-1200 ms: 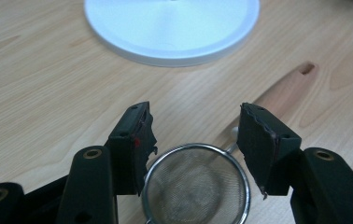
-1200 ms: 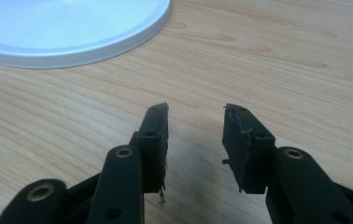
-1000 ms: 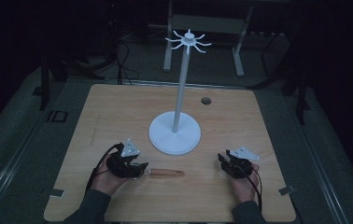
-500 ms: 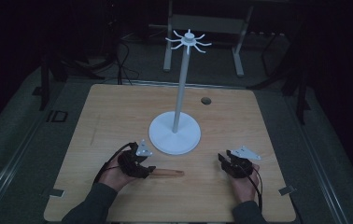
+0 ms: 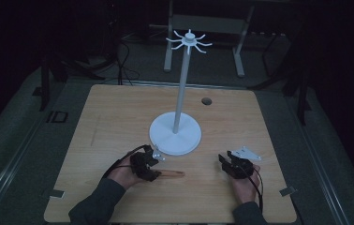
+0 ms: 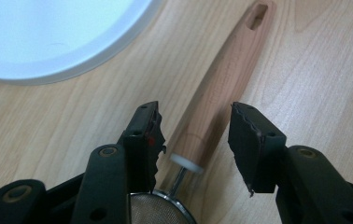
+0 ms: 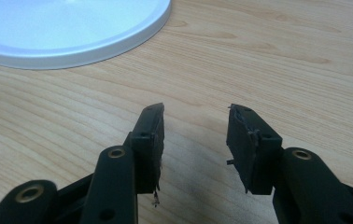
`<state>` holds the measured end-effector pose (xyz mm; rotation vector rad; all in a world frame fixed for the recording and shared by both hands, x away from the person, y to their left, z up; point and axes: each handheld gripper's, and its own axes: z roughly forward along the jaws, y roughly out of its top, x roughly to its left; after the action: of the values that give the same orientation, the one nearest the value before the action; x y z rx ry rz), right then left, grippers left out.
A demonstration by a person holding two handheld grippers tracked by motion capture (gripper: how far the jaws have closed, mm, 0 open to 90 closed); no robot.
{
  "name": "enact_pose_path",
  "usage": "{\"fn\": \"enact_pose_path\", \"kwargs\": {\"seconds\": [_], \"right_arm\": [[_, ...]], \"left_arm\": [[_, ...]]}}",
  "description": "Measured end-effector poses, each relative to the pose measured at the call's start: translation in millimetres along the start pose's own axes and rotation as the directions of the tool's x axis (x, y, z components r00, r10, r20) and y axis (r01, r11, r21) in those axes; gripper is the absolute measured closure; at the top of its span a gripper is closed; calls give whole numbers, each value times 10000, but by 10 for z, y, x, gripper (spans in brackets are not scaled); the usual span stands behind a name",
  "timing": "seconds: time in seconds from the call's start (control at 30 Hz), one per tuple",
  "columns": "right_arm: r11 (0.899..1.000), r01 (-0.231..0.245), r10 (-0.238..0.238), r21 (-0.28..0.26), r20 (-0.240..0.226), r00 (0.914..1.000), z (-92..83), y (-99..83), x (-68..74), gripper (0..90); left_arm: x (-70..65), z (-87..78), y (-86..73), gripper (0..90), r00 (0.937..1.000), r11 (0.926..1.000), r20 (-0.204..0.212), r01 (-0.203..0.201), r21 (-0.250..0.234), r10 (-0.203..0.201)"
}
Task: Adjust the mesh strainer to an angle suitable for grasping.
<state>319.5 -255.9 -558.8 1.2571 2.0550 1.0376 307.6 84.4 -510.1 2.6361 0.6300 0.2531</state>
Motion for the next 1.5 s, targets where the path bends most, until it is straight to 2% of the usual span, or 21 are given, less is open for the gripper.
{"fn": "enact_pose_path", "kwargs": {"seconds": [0.27, 0.5, 0.7, 0.77, 0.83, 0.93, 1.0, 1.2, 1.3, 1.5], "right_arm": [[10000, -2, 2, 18, 4, 10000, 0, 1, 1, 559], [10000, 0, 0, 19, 2, 10000, 1, 1, 1, 558], [10000, -3, 3, 31, 0, 10000, 1, 1, 2, 558], [10000, -3, 3, 27, 3, 10000, 1, 1, 2, 558], [10000, -19, 19, 32, -4, 10000, 2, 1, 0, 558], [10000, -16, 16, 27, -8, 10000, 2, 1, 0, 558], [10000, -34, 34, 43, -6, 10000, 2, 2, 1, 558], [10000, -33, 33, 41, -5, 10000, 4, 2, -2, 558], [10000, -43, 43, 42, -12, 10000, 4, 2, -3, 558], [10000, -65, 65, 28, -18, 10000, 3, 1, -4, 563]], "left_arm": [[-29, 123, 78, 597, 9993, 9972, 197, -333, 667, 320], [23, 125, 100, 653, 9996, 9947, 231, -213, 1001, 191], [75, 175, 136, 642, 9984, 9893, 539, -217, 1443, 140], [75, 175, 136, 640, 9984, 9893, 539, -217, 1443, 140], [117, 208, 168, 638, 9967, 9832, 808, -243, 1807, 98], [130, 214, 183, 638, 9960, 9807, 892, -255, 1937, 82], [140, 240, 199, 637, 9950, 9762, 998, -251, 2156, 36], [141, 252, 218, 649, 9955, 9728, 944, -339, 2292, 125], [136, 250, 224, 683, 9968, 9733, 787, -331, 2270, 155], [130, 223, 235, 689, 9981, 9769, 591, -269, 2121, 146]]}}
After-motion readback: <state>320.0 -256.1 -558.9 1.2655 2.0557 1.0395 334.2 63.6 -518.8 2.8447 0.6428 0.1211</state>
